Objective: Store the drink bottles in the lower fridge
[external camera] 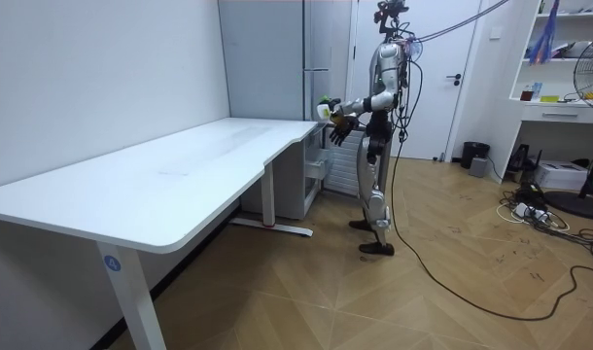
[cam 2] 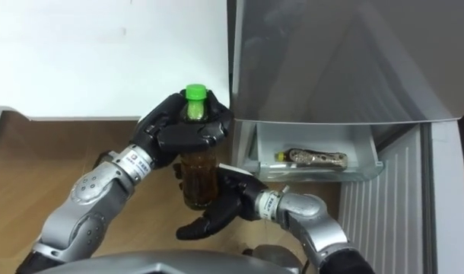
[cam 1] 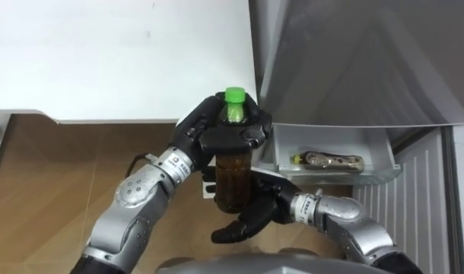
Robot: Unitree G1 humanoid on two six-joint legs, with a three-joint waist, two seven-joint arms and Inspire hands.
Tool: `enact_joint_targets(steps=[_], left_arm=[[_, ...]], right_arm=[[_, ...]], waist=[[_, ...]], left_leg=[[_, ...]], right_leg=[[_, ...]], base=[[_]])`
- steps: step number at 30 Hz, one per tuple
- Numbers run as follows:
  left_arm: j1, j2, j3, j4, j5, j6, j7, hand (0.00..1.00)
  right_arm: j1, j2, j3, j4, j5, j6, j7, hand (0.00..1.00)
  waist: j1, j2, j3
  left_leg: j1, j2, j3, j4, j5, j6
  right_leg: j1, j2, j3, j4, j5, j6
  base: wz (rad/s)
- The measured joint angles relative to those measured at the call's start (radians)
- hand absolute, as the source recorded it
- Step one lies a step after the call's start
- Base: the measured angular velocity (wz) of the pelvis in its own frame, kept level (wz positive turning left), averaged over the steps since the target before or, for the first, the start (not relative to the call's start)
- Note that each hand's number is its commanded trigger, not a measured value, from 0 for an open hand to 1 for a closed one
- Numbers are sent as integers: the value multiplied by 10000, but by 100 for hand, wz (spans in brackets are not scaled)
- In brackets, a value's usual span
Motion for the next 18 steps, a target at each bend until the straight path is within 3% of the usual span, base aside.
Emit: enact_joint_targets(steps=[2, 3, 4, 5, 6, 13, 18], left_arm=[[0, 17, -47, -27, 87, 0, -65, 100], [0, 21, -100, -26, 148, 0, -92, 100], [0, 60, -193, -26, 173, 0, -110, 100], [0, 77, -220, -26, 183, 0, -117, 100], [0, 102, -268, -26, 241, 0, -119, 100], [0, 423, -547, -26, 394, -64, -409, 100], [-8, 426, -728, -24, 397, -184, -421, 100]], right_arm=[[-1, -42, 7, 0, 15, 28, 92, 2], [-4, -41, 8, 0, 61, 116, 142, 44], [-2, -41, 32, 0, 109, 212, 163, 65], [0, -42, 52, 0, 111, 229, 163, 77], [2, -49, 92, 0, 137, 284, 163, 97], [3, -160, 415, -2, 315, 425, 162, 100], [-8, -297, 499, -6, 697, 430, 158, 100]], waist=[[9, -2, -1], [16, -2, -1], [16, -2, -1], [13, -1, -1], [5, -2, -1], [22, -5, -5], [59, -56, -56]], left_leg=[[-13, -7, 16, -6, -4, 2], [-27, -6, 22, -16, -5, 3], [-35, -4, 33, -17, -5, 3], [-34, -2, 35, -16, -5, 3], [-34, -1, 36, -13, -6, 2], [-26, -7, 68, 0, -13, 0], [-284, -27, 68, 95, -13, 2]], right_leg=[[-72, -15, -1, 92, -20, -7], [-102, -14, 0, 111, -20, -8], [-118, -14, 0, 132, -22, -11], [-117, -14, 0, 136, -22, -12], [-116, -13, -1, 145, -23, -14], [-159, -9, 65, 229, -26, -22], [-467, -25, 105, 367, -24, -26]], base=[[0], [0], [0], [0], [0], [-1], [-2]])
